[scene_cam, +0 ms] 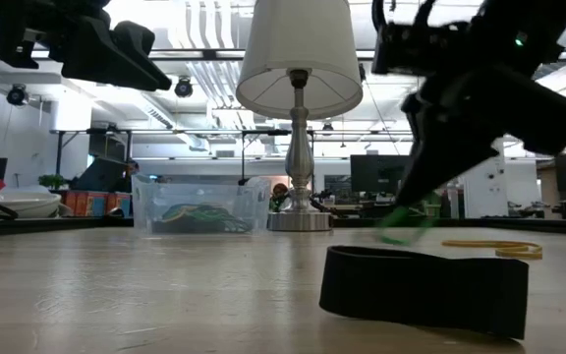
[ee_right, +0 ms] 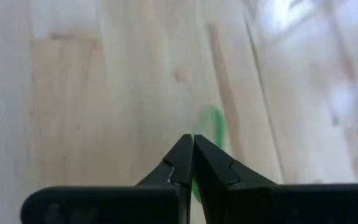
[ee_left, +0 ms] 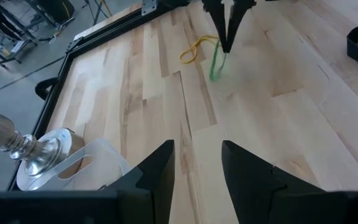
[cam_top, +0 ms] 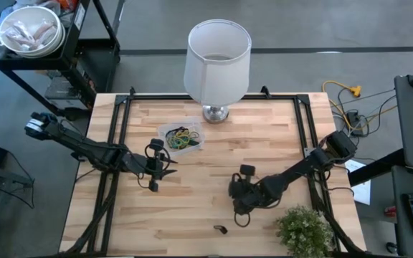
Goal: Pick and place rubber bands into bin
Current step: Put the green rubber band into the transparent bin
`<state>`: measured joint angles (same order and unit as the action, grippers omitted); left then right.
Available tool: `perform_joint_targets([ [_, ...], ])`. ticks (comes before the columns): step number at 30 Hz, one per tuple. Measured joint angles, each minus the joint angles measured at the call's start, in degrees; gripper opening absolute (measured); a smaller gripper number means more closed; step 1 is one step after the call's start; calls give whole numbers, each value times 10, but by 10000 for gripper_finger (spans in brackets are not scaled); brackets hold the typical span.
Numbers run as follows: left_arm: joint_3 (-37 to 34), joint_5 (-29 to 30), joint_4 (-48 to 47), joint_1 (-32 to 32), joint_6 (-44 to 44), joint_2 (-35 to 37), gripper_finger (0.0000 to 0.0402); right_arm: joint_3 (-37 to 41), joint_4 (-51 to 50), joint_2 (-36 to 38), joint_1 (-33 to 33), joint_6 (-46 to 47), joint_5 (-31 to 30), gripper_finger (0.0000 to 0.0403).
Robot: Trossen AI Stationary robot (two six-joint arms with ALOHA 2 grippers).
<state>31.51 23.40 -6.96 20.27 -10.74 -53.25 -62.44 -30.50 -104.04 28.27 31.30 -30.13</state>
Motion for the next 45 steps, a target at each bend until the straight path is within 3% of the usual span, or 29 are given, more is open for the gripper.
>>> perform_joint_targets([
  [15, 0, 0, 0, 0, 0, 0, 118, -98, 16, 2, -1, -202, -117, 8],
  [22, 0, 0, 0, 0, 0, 0, 118, -135, 130, 2, -32, -392, -144, 9],
  [27, 0, 0, 0, 0, -1, 0, 118, -146, 206, 2, -76, -474, -144, 9],
  [33, 3, 0, -53, 5, 13, 12, 118, -148, 253, 2, -155, -489, -68, 9],
  [45, 5, 0, -252, 10, 199, 39, 118, -148, 371, -50, -282, -479, 73, 9],
])
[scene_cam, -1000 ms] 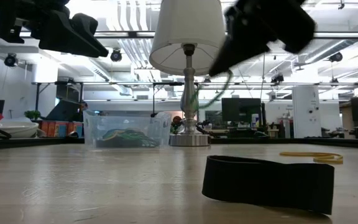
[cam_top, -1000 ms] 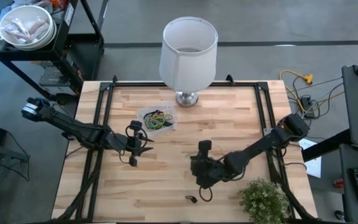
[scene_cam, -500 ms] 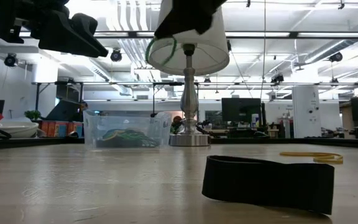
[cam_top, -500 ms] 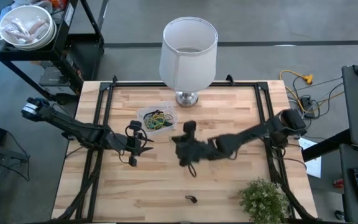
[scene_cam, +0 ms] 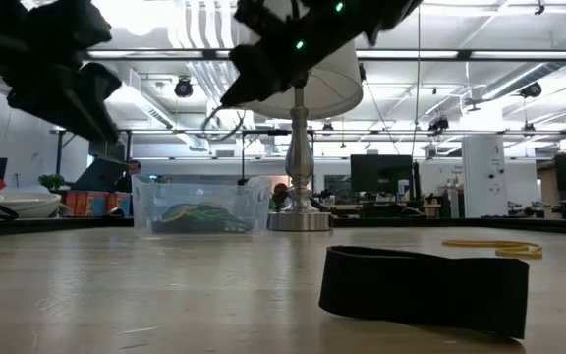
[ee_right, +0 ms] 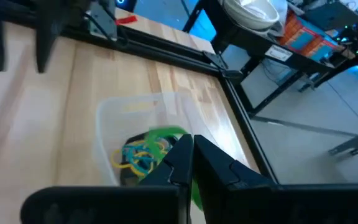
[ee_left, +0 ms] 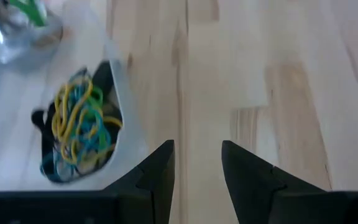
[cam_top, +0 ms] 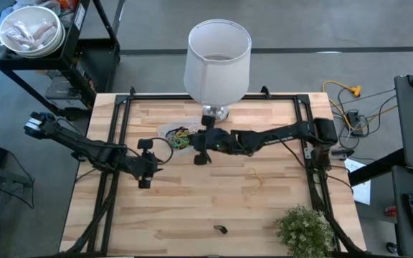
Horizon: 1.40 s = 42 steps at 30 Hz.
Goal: Pick and place rubber bands into bin
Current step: Put the green rubber band into the transparent bin, then put the black rubber band into the transparent bin
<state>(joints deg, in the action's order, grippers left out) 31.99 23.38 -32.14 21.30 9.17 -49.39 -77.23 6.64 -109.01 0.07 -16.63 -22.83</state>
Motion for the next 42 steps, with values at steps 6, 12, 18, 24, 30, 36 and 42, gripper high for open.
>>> perform_joint_targets([
  [6, -1, 0, -17, 2, 41, -1, 118, -14, 57, -53, -38, 9, 10, 9],
  [12, -1, -2, -14, 2, 61, -1, 118, -43, 55, -101, -65, 64, 10, 9],
  [18, -1, -4, -14, 2, 71, -4, 118, -50, 37, -110, -70, 98, 9, 9],
  [24, -1, -4, -13, 2, 71, -13, 118, -50, 8, -104, -70, 103, 9, 36],
  [30, -1, -4, -13, 2, 71, -22, 118, -50, 8, -104, -68, 105, 22, 97],
  [36, -1, -4, -1, 2, 64, -32, 118, -50, -7, -91, -42, 44, 24, 137],
  [42, -1, -15, 61, 2, 22, -54, 118, -50, -88, -43, 8, -2, 24, 145],
])
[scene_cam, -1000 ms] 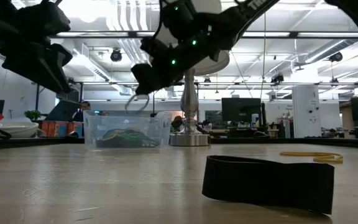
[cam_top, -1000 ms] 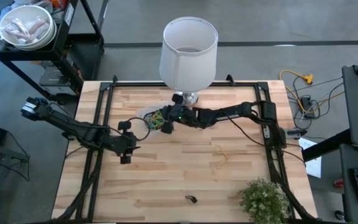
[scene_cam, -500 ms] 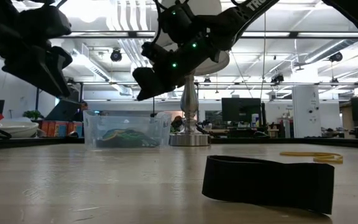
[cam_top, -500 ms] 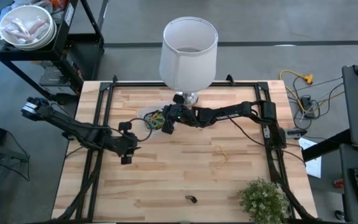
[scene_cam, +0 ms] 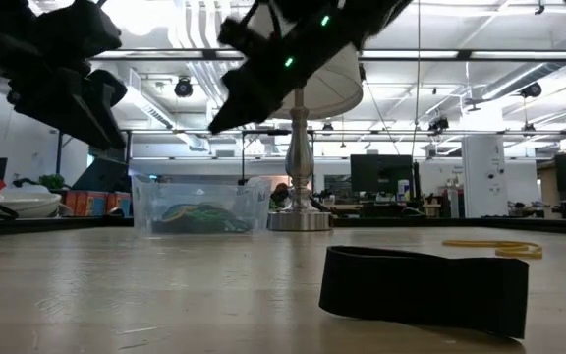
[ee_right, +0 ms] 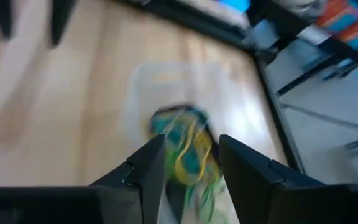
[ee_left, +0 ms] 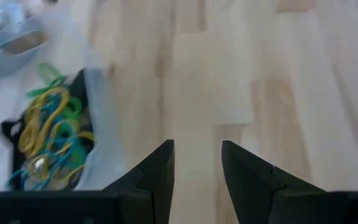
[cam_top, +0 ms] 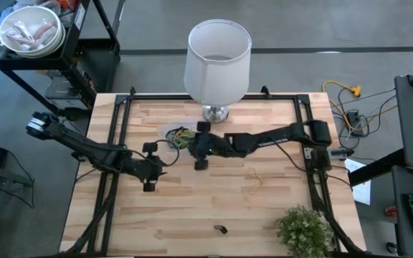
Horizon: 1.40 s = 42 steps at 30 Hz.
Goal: Pick and place rubber bands into bin
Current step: Put the black rubber band into the transparent bin
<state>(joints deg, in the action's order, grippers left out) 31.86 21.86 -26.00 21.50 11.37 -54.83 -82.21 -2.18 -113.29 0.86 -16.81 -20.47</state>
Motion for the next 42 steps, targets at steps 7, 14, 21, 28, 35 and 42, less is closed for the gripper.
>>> perform_joint_targets([
  [7, 4, -36, 33, 0, -37, -34, 118, 1, -282, 91, 82, 135, 28, 132],
  [14, 11, -36, 34, 0, -43, -36, 118, 30, -336, 109, 189, 259, 74, 123],
  [21, 11, -36, 46, 0, -46, -36, 118, 61, -304, 91, 273, 337, 70, 122],
  [28, 11, -36, 46, 0, -46, -36, 118, 76, -221, 45, 300, 360, 70, 121],
  [35, 10, -36, 46, 0, -46, -36, 118, 76, -200, -4, 300, 368, 111, 116],
  [42, 10, -37, 45, 0, -46, -35, 118, 76, -186, -9, 301, 398, 136, 115],
])
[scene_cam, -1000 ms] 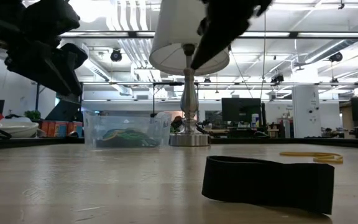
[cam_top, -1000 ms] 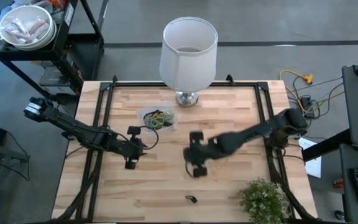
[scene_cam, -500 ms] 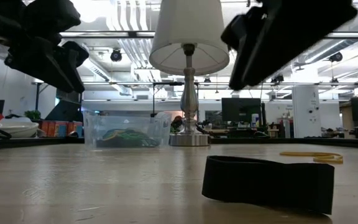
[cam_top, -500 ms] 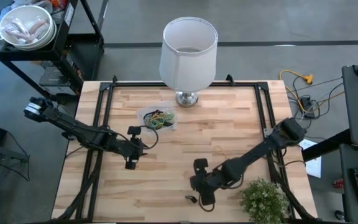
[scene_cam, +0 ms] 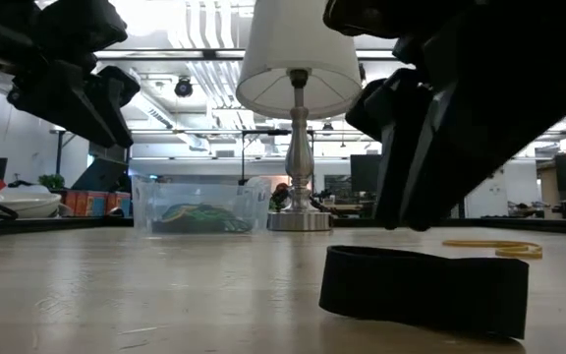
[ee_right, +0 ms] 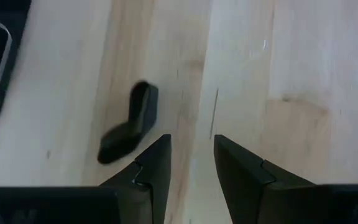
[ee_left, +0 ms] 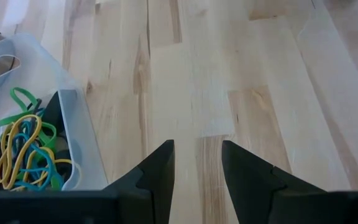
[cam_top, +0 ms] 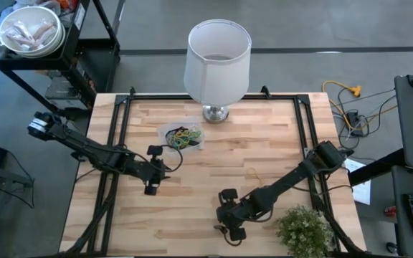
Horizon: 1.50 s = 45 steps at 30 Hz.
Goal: Pick and place rubber bands into bin
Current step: Put the black rubber band into the transparent bin
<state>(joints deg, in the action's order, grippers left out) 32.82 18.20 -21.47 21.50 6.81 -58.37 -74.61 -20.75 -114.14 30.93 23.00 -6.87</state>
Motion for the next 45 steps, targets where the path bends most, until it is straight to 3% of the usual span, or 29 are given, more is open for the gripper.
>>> perform_joint_targets([
  [26, -2, 0, 0, 0, 3, 0, 118, -1, 78, -38, 3, -3, 59, 98],
  [32, -2, 0, 0, 0, 3, 0, 118, -1, 73, -41, 3, -51, 59, 47],
  [35, -2, 0, 0, 0, 2, 0, 118, -1, 76, -38, 3, -96, 40, 15],
  [45, -2, 0, 0, 0, 2, 0, 118, -57, 76, -27, 8, -265, -122, 9],
])
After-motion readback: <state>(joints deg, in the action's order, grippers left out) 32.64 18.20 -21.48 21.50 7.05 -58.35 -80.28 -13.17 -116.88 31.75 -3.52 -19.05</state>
